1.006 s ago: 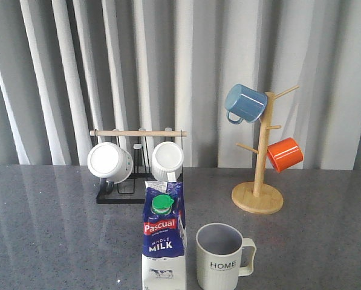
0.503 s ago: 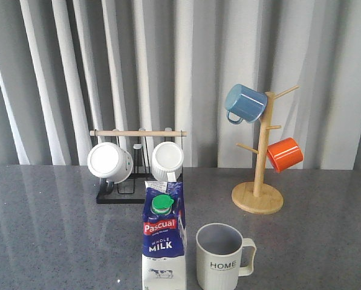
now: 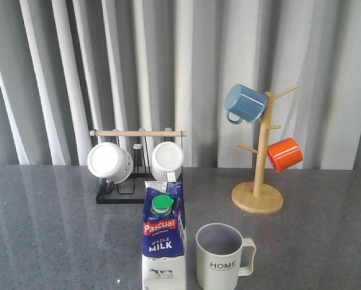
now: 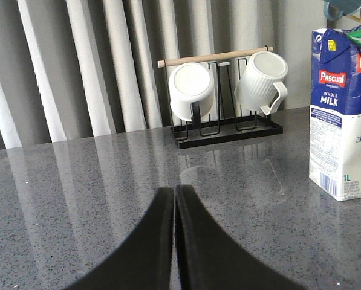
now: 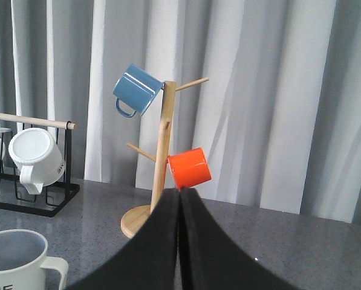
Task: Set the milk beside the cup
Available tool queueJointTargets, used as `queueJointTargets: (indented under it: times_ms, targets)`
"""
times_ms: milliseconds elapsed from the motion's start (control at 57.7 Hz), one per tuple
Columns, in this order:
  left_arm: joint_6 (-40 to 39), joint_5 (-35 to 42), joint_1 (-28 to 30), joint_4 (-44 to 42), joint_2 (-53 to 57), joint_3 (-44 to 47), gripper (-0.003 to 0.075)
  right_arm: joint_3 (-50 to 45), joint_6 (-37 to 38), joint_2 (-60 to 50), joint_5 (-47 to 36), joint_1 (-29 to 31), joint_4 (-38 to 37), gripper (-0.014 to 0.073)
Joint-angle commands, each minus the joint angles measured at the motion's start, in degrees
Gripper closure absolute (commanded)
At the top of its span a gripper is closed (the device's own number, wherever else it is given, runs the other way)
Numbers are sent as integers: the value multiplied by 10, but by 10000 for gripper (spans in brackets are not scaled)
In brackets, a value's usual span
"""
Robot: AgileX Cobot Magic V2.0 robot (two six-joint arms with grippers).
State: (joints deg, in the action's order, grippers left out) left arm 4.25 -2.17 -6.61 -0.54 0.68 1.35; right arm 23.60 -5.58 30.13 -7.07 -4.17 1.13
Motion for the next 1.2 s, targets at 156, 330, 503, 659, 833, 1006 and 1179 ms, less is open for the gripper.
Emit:
queueJointTargets:
  times_ms: [156, 330, 503, 659, 833, 1006, 1179]
  targets:
    - [-26, 35, -4, -5, 8, -11, 727, 17, -3, 1, -39, 5, 0, 601]
    - [-50, 35, 13, -6, 8, -11, 727, 17, -3, 1, -40, 5, 0, 601]
    - [-51, 35, 20, -17, 8, -11, 727, 17, -3, 1, -40, 5, 0, 601]
    - [-51, 22, 19, -16, 7, -12, 727, 17, -3, 1, -40, 5, 0, 601]
    - [-51, 22, 19, -16, 7, -12, 727, 17, -3, 1, -40, 5, 0, 601]
    - [-51, 22, 19, -16, 7, -12, 727, 17, -3, 1, -40, 5, 0, 601]
    - [-51, 22, 19, -16, 7, -12, 727, 17, -3, 1, -40, 5, 0, 601]
